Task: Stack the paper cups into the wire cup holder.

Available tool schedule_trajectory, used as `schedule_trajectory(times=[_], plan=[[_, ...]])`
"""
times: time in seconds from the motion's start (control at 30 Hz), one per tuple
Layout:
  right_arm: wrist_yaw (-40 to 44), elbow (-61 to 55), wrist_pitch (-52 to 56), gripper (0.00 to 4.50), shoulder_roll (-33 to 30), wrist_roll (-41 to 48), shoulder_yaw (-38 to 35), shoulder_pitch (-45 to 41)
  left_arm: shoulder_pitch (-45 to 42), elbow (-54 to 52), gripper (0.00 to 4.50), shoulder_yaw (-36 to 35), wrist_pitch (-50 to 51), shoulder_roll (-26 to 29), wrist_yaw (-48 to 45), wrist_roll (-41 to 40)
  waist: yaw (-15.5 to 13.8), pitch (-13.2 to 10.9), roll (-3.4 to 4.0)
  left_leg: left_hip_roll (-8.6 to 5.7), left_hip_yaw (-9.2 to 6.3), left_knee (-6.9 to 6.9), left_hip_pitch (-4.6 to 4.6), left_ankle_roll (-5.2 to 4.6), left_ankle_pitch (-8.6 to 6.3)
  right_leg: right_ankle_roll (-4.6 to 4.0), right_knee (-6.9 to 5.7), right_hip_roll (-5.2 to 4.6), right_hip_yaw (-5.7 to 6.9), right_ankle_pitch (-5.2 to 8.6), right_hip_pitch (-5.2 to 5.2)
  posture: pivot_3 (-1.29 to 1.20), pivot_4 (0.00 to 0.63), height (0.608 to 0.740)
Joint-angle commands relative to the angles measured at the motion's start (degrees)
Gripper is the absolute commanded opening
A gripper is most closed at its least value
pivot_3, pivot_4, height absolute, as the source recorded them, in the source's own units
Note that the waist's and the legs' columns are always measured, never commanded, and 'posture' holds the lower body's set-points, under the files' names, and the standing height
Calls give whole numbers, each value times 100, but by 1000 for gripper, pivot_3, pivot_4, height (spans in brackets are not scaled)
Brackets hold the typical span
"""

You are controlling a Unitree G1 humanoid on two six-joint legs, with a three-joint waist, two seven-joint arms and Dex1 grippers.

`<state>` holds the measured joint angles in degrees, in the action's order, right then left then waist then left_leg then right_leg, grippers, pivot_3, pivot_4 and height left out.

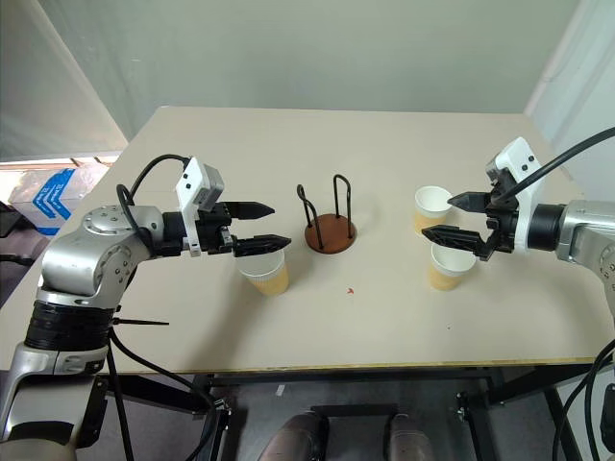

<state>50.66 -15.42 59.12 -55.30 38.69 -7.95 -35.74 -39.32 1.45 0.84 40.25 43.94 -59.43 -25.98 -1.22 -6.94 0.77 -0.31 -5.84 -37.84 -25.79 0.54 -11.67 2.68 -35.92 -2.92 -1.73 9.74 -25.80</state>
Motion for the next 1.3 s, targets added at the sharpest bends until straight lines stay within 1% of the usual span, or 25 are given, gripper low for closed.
schedule_trajectory(times=[0.03,0.3,0.47,0.6,0.93,1.03,1.3], plan=[[-20,-137,-33,4500,-104,71,-224,-69,-44,-93,4414,-65,-60,-7,1,-6,0,0,0,0,0,0,0,0,0,0,0,0,0,0,0,0,150,740],[-19,-138,-2,4500,-117,93,-216,-104,10,-94,4414,-54,-73,-54,13,40,0,0,0,0,0,0,0,0,0,0,0,0,0,0,0,0,150,740],[27,-122,95,4500,-168,187,-229,-172,-76,102,4414,53,-155,-154,44,199,-1,0,0,0,0,-1,0,0,0,0,0,0,0,0,1,0,150,740],[47,-187,201,4500,-200,303,-256,-188,-205,304,4414,168,-249,-337,40,309,-10,0,0,-1,0,-2,-1,0,0,0,1,-1,0,0,1,0,150,740],[-165,-372,297,4500,-154,490,-339,-78,-719,1091,4414,497,-668,-995,299,786,-17,0,0,-3,1,-12,-3,-5,-3,9,3,-1,-1,-3,5,0,150,740],[-198,-382,290,4500,-167,507,-360,-53,-783,1296,4414,630,-858,-1100,326,1002,-18,0,-1,-3,0,-13,-3,-6,-3,15,4,-1,-1,-4,6,0,150,740],[-291,-433,294,4500,-153,571,-407,18,-972,1909,4414,716,-1234,-1471,622,1427,-28,-1,-1,-5,1,-16,-3,-10,-2,28,6,-1,-3,-5,11,0,150,740]])
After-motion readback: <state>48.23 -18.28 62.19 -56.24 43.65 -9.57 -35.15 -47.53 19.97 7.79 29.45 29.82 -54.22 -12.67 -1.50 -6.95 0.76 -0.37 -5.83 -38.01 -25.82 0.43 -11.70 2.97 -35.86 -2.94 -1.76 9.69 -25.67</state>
